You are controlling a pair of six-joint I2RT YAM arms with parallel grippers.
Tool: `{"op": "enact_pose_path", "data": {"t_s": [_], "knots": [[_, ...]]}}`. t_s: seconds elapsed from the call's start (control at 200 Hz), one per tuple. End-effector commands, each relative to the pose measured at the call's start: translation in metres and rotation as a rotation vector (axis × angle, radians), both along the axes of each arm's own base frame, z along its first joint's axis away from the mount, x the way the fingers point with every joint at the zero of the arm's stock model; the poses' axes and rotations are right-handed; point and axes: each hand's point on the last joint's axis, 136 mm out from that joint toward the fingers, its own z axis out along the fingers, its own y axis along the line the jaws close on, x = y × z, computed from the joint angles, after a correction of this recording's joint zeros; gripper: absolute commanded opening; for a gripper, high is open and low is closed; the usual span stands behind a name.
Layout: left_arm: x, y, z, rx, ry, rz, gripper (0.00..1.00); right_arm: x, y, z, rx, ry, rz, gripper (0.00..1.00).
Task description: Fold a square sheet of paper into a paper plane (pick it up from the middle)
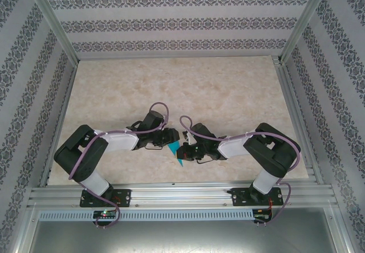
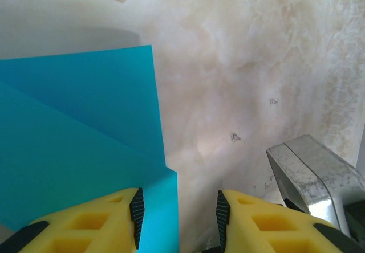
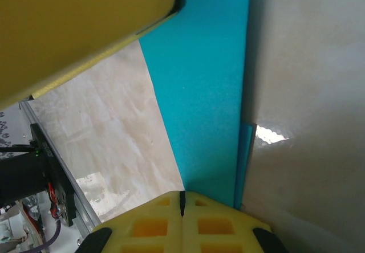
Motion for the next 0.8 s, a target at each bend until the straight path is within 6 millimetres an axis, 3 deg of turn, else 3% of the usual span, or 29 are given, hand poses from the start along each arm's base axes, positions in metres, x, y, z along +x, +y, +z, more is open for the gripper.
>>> {"op": "enact_pose_path", "data": {"t_s": [0.0, 0.25, 0.51, 0.794], "knots": [[0.005, -0.004, 0.013, -0.035, -0.070, 0.002, 0.42, -0.023, -0.040, -0.056, -0.231, 0.106, -0.048, 0.02], [0.017, 0.030, -0.018, 0.152, -0.064, 0.094, 0.41, -0.027, -0.039, -0.052, -0.226, 0.106, -0.026, 0.02], [0.028, 0.051, -0.047, 0.176, 0.008, 0.155, 0.40, -0.031, -0.043, -0.050, -0.242, 0.104, -0.013, 0.02], [0.042, 0.073, -0.045, 0.161, 0.027, 0.203, 0.40, -0.033, -0.046, -0.046, -0.247, 0.099, 0.002, 0.02]]}}
